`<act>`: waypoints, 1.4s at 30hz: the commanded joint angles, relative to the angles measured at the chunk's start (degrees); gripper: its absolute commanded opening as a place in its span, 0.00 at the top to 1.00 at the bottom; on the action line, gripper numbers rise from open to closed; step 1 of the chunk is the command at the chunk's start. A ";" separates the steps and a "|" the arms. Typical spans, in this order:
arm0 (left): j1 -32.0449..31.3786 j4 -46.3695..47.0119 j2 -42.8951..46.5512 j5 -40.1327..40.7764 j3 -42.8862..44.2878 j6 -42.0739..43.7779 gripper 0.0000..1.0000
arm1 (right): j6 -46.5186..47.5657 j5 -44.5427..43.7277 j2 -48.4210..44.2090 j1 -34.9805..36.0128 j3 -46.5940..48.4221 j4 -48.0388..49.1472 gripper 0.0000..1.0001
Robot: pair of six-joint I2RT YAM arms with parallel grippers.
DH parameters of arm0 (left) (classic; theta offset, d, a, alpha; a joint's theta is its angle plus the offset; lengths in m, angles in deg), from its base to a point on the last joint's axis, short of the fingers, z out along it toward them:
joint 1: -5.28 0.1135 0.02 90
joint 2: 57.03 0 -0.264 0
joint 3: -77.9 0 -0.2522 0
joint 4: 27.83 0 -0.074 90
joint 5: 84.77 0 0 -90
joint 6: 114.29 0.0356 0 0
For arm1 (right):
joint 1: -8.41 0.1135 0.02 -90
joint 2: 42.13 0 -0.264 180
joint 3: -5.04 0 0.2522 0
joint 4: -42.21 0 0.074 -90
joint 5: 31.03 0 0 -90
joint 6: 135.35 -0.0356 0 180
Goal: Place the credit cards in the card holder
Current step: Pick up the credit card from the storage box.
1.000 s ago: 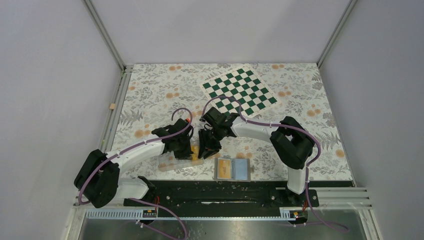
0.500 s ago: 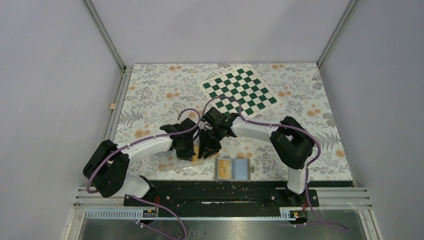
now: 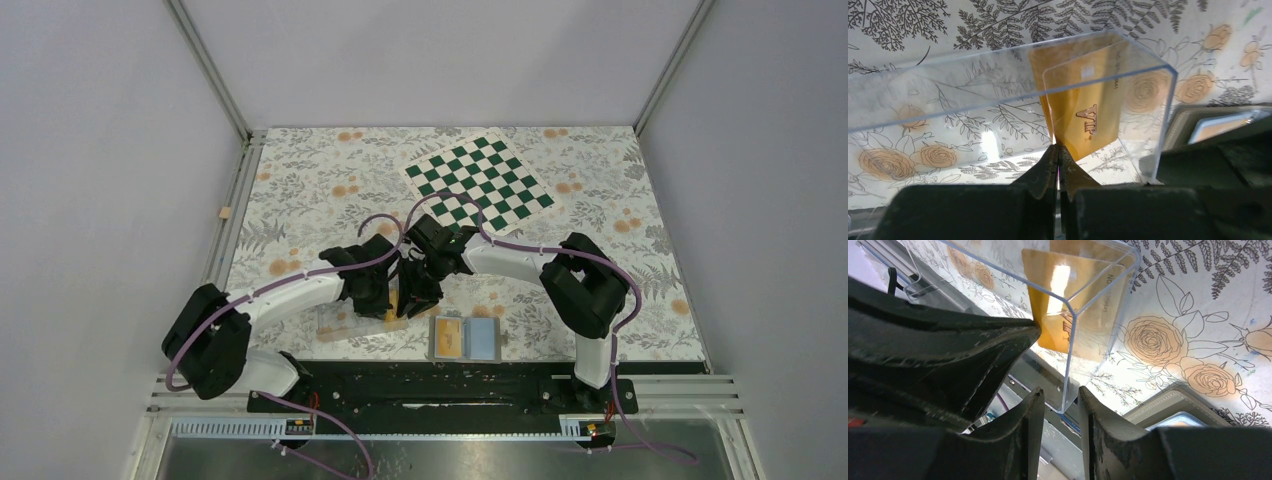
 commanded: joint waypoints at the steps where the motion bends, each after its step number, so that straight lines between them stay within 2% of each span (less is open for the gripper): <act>1: -0.65 5.24 5.05 -1.03 0.99 -2.64 1.00 | 0.26 1.35 -1.43 0.57 0.09 1.13 0.62; 8: -0.54 7.77 6.19 -1.73 -1.26 -3.56 0.90 | 0.25 1.29 -1.53 0.57 -0.09 1.11 0.62; 13: -0.52 10.16 4.28 -4.45 -1.99 -3.79 0.88 | 0.24 1.29 -1.67 0.57 -0.09 1.11 0.62; 16: -0.54 9.91 3.77 -4.06 -2.03 -3.81 0.90 | 0.28 1.16 -1.86 0.57 -0.18 1.16 0.62; 19: -0.50 7.71 3.81 -2.35 -1.65 -3.81 1.00 | 0.26 1.18 -2.08 0.57 -0.28 1.11 0.62; 27: -0.53 1.12 10.84 4.08 1.06 -3.05 1.00 | 0.52 -0.59 -5.82 0.61 -0.82 1.13 0.60; 30: -0.50 -2.08 15.41 6.10 3.32 -1.70 1.00 | 0.72 -2.18 -9.05 0.57 -1.89 1.08 0.57; 35: -0.49 -2.98 24.34 6.69 3.89 0.81 1.00 | 0.80 -5.18 -16.44 -0.11 -5.61 0.71 0.44; 38: -0.55 0.29 29.16 2.68 2.43 1.48 1.00 | 1.80 -5.89 -20.68 -1.65 -8.55 -0.78 0.38; 42: -0.58 9.14 32.92 -6.41 -1.22 0.59 1.00 | 2.20 -5.63 -26.99 -5.33 -15.94 -0.90 0.33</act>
